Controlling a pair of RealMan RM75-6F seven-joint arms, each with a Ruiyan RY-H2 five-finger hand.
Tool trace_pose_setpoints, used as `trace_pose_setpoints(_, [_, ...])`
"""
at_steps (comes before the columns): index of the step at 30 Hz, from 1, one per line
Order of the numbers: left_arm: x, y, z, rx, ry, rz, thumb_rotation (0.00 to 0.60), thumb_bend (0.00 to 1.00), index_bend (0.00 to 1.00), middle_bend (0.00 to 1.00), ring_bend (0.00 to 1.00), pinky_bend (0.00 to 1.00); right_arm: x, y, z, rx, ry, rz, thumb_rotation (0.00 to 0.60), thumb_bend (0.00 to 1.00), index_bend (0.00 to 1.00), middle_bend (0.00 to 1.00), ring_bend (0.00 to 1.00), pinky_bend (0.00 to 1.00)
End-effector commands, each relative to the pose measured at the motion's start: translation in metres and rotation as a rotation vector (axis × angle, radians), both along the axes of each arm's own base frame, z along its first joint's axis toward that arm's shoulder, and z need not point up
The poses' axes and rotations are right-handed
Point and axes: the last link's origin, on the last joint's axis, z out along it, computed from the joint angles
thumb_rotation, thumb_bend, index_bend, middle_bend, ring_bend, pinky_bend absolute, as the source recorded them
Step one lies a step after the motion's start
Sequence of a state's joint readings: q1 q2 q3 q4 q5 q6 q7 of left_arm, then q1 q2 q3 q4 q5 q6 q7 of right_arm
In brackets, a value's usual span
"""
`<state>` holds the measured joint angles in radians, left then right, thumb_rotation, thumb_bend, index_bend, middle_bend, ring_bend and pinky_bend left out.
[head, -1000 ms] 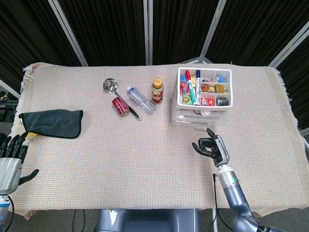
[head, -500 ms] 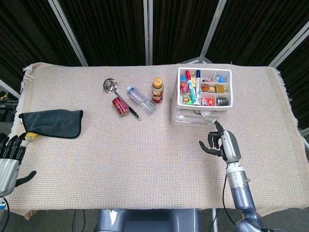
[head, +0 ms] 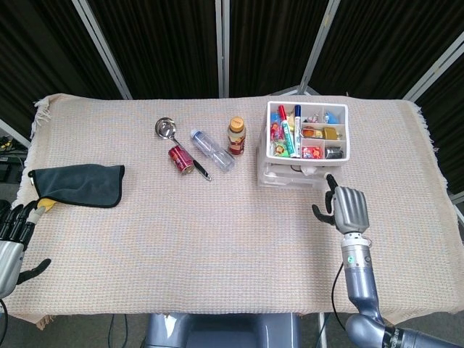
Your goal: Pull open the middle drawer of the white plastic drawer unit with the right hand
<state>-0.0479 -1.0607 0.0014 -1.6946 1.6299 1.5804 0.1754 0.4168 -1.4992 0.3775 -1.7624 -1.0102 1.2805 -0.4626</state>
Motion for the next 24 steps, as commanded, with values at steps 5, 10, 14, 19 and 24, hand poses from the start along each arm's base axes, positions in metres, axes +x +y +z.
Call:
trace_pose_setpoints(5, [0.0,0.0,0.002,0.001,-0.007,-0.001,0.6,0.01,0.0,0.0,0.0,0.0,-0.004,-0.007,-0.008,-0.006,0.063,-0.02,0.6,0.27,0.31,0.81,0.86,0.7])
trace_pose_setpoints(10, [0.0,0.0,0.001,-0.003,-0.007,-0.002,0.6,0.01,0.0,0.0,0.0,0.0,-0.004,-0.008,-0.008,-0.029,0.055,-0.01,0.6,0.32,0.52,0.82,0.87,0.7])
trace_pose_setpoints(14, [0.0,0.0,0.001,-0.006,-0.006,-0.001,0.6,0.01,0.0,0.0,0.0,0.0,-0.003,-0.007,-0.008,-0.04,0.051,0.005,0.6,0.36,0.62,0.83,0.87,0.7])
trace_pose_setpoints(19, [0.0,0.0,0.001,-0.008,-0.011,0.001,0.6,0.01,0.0,0.0,0.0,0.0,-0.003,-0.003,-0.008,-0.045,0.055,0.022,0.6,0.42,0.7,0.83,0.87,0.7])
trace_pose_setpoints(24, [0.001,0.0,0.001,-0.009,-0.012,-0.003,0.6,0.01,0.0,0.0,0.0,0.0,-0.002,0.006,-0.008,-0.037,0.059,0.041,0.6,0.42,0.71,0.84,0.87,0.7])
